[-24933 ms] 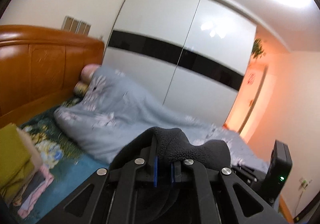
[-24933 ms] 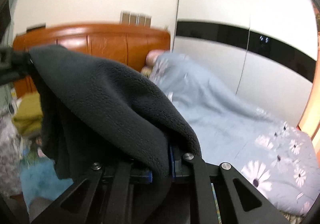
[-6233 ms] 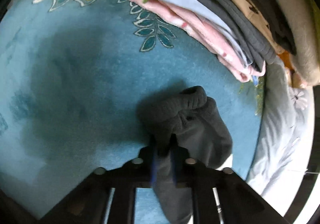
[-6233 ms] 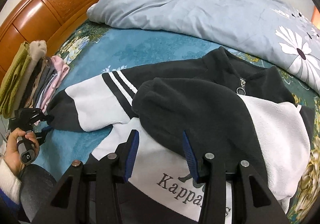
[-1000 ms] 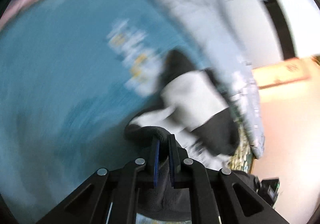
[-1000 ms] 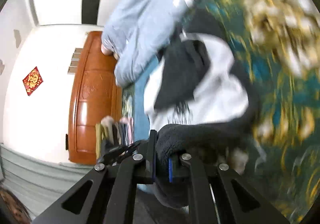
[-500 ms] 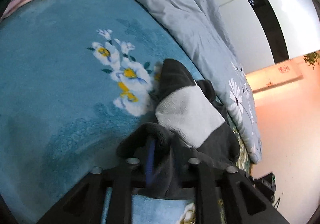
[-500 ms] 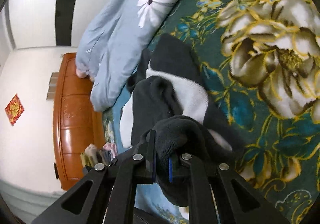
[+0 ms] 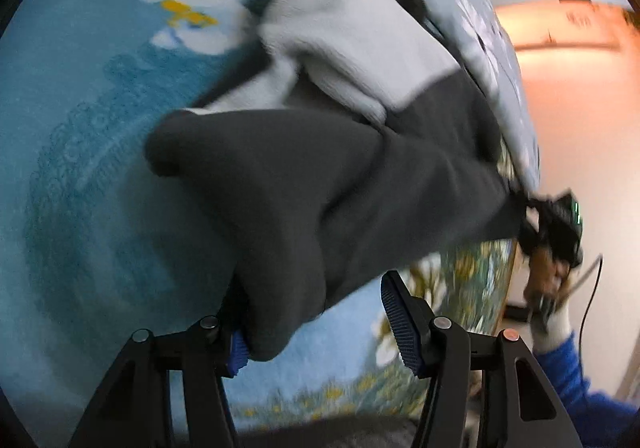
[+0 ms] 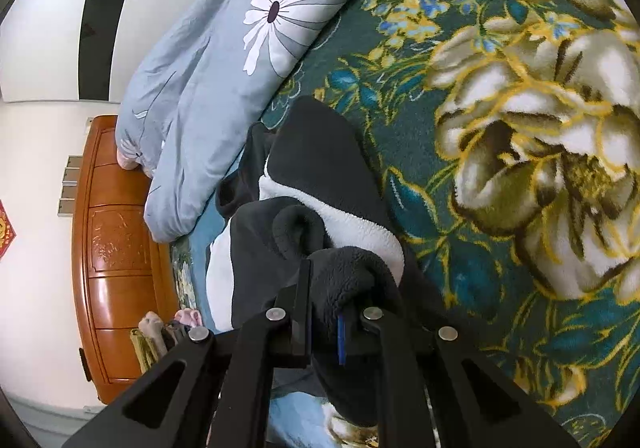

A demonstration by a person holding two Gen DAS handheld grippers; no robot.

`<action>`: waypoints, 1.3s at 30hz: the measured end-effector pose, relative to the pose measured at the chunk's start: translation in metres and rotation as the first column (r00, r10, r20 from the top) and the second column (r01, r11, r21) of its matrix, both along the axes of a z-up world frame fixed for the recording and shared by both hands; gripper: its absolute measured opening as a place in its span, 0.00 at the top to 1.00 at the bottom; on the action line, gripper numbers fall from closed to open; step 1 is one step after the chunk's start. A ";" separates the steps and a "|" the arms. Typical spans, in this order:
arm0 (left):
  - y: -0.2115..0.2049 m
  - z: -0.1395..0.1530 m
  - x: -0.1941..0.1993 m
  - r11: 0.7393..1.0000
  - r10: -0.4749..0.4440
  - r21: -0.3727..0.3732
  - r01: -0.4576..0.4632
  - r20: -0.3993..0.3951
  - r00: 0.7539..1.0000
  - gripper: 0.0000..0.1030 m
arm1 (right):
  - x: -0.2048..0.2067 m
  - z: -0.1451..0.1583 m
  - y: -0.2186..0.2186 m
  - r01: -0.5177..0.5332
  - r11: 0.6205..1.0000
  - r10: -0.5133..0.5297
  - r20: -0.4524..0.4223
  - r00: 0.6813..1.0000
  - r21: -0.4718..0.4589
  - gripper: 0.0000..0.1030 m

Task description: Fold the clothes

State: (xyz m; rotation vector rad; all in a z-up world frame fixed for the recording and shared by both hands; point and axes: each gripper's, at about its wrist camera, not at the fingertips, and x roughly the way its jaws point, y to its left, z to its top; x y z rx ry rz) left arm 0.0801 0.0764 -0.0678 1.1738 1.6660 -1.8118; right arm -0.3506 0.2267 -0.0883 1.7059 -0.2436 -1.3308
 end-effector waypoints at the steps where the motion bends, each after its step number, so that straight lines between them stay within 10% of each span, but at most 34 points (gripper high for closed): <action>1: 0.003 0.006 -0.001 1.000 -0.009 -0.015 0.009 0.002 1.000 0.49 | -0.001 0.000 -0.001 0.001 1.000 -0.001 -0.004 1.000 0.006 0.92; 4: 0.009 0.023 0.007 0.998 0.026 -0.059 -0.026 -0.008 1.000 0.88 | 0.002 0.005 0.000 -0.008 1.000 0.008 -0.008 1.000 0.006 0.92; 18: 0.034 0.105 0.056 0.963 0.170 -0.205 -0.176 -0.049 0.984 0.90 | 0.060 0.097 0.029 -0.279 0.945 0.266 -0.096 0.959 -0.170 0.92; 30: 0.081 0.150 0.102 0.960 0.191 -0.180 -0.215 -0.142 0.971 0.92 | 0.107 0.125 0.122 -0.234 0.940 0.249 0.029 0.968 -0.248 0.92; 39: -0.009 0.124 0.046 0.965 0.218 -0.116 -0.234 -0.132 0.967 0.92 | 0.068 0.104 0.082 -0.178 0.968 0.189 0.050 0.981 -0.179 0.92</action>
